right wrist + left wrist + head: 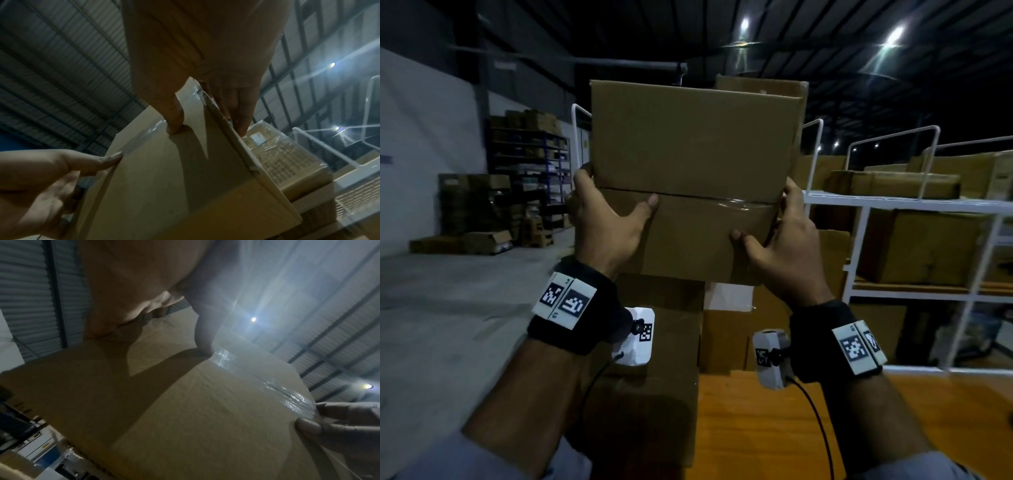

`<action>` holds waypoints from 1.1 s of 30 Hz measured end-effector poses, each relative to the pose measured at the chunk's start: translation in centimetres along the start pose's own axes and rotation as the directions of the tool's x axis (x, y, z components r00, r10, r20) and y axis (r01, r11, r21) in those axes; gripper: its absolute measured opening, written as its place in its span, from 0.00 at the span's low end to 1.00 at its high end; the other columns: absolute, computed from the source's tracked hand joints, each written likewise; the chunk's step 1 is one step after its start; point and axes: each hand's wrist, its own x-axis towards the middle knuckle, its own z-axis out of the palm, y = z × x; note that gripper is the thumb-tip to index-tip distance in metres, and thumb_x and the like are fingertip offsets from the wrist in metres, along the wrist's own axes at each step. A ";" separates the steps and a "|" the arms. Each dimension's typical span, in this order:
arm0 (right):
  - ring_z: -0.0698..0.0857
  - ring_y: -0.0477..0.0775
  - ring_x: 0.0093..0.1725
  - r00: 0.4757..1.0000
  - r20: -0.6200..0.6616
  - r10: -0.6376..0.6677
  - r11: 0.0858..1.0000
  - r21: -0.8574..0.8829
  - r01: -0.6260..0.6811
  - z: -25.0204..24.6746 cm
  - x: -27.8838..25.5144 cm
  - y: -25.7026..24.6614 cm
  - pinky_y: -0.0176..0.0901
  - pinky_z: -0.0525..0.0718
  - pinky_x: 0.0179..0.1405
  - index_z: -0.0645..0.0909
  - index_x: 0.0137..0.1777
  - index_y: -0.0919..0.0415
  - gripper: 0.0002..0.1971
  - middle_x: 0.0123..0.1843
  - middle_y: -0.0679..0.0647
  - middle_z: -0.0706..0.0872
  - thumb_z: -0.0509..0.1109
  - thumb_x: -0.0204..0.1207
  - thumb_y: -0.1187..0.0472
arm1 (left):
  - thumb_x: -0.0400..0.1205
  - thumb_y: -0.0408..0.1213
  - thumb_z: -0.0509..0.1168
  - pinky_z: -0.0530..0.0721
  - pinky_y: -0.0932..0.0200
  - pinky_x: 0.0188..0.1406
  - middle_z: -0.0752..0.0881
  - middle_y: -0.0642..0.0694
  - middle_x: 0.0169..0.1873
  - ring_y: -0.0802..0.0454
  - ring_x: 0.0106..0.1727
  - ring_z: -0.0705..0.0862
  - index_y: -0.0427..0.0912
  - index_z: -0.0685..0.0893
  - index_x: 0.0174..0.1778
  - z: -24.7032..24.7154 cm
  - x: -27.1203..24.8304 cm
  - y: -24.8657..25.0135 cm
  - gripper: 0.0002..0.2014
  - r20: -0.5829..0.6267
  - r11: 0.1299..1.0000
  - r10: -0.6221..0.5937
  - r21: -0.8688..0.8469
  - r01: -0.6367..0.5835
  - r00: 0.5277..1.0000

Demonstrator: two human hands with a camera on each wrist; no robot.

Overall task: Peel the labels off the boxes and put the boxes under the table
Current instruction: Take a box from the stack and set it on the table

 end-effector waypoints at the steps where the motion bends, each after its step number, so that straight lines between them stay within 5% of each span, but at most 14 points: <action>1: 0.82 0.48 0.75 1.000 0.004 0.004 1.000 0.006 -0.004 -1.0 -0.5 0.1 0.59 0.88 0.69 0.52 0.91 0.47 0.53 0.79 0.49 0.78 0.84 0.73 0.54 | 0.72 0.56 0.81 0.75 0.50 0.69 0.73 0.45 0.79 0.44 0.79 0.72 0.54 0.63 0.80 0.4 -0.9 0.5 0.45 -0.006 1.000 0.011 0.007 -0.011 1.000; 6: 0.81 0.47 0.74 1.000 0.021 -0.001 1.000 -0.031 0.002 -7.7 -3.1 1.0 0.57 0.88 0.70 0.52 0.91 0.47 0.53 0.79 0.49 0.79 0.84 0.73 0.54 | 0.72 0.57 0.81 0.75 0.48 0.70 0.70 0.46 0.81 0.49 0.79 0.70 0.54 0.61 0.81 3.1 -6.8 4.0 0.47 -0.002 0.999 -0.005 -0.037 0.005 1.000; 11: 0.84 0.46 0.71 1.000 0.025 -0.005 0.999 -0.042 0.006 -15.1 -6.6 2.9 0.54 0.90 0.66 0.55 0.89 0.49 0.50 0.76 0.48 0.81 0.84 0.73 0.55 | 0.65 0.65 0.80 0.81 0.30 0.71 0.72 0.50 0.80 0.44 0.80 0.72 0.63 0.60 0.79 6.2 -13.4 6.9 0.50 0.045 0.995 -0.050 -0.081 0.054 0.998; 16: 0.83 0.36 0.66 0.994 0.045 0.096 0.995 -0.007 -0.096 -20.8 -10.8 6.0 0.48 0.90 0.67 0.60 0.84 0.53 0.48 0.71 0.41 0.81 0.87 0.70 0.60 | 0.71 0.55 0.83 0.76 0.42 0.73 0.68 0.43 0.82 0.42 0.82 0.68 0.56 0.58 0.82 9.9 -20.3 8.1 0.50 0.066 0.996 -0.074 -0.044 0.077 0.995; 24: 0.82 0.42 0.69 0.972 0.062 0.226 0.973 -0.059 -0.223 -25.6 -15.4 11.2 0.47 0.87 0.70 0.62 0.79 0.50 0.47 0.68 0.39 0.79 0.90 0.66 0.60 | 0.72 0.52 0.84 0.75 0.45 0.76 0.67 0.42 0.81 0.44 0.82 0.68 0.49 0.57 0.84 14.6 -27.8 7.1 0.52 0.160 0.994 -0.111 0.010 0.111 0.981; 27: 0.80 0.41 0.68 0.951 0.073 0.301 0.951 -0.092 -0.294 -25.8 -16.9 13.9 0.47 0.85 0.72 0.62 0.75 0.51 0.48 0.65 0.36 0.78 0.92 0.63 0.60 | 0.72 0.45 0.85 0.74 0.65 0.70 0.68 0.41 0.79 0.46 0.80 0.69 0.44 0.60 0.80 16.4 -29.6 5.3 0.48 0.205 0.993 -0.117 0.019 0.116 0.972; 29: 0.80 0.46 0.70 0.927 0.090 0.365 0.927 -0.129 -0.352 -25.7 -17.9 15.9 0.53 0.84 0.75 0.60 0.76 0.49 0.51 0.69 0.41 0.78 0.93 0.62 0.61 | 0.72 0.41 0.85 0.72 0.82 0.61 0.71 0.41 0.77 0.50 0.76 0.73 0.39 0.61 0.77 17.6 -30.7 3.9 0.47 0.256 0.989 -0.145 0.015 0.146 0.956; 33: 0.77 0.60 0.78 0.896 0.114 0.429 0.887 -0.243 -0.393 -24.9 -20.0 18.9 0.60 0.78 0.79 0.42 0.89 0.43 0.67 0.82 0.57 0.75 0.90 0.64 0.66 | 0.73 0.37 0.85 0.74 0.77 0.63 0.74 0.41 0.76 0.51 0.73 0.77 0.34 0.58 0.79 20.2 -32.8 0.7 0.48 0.364 0.974 -0.221 0.029 0.226 0.905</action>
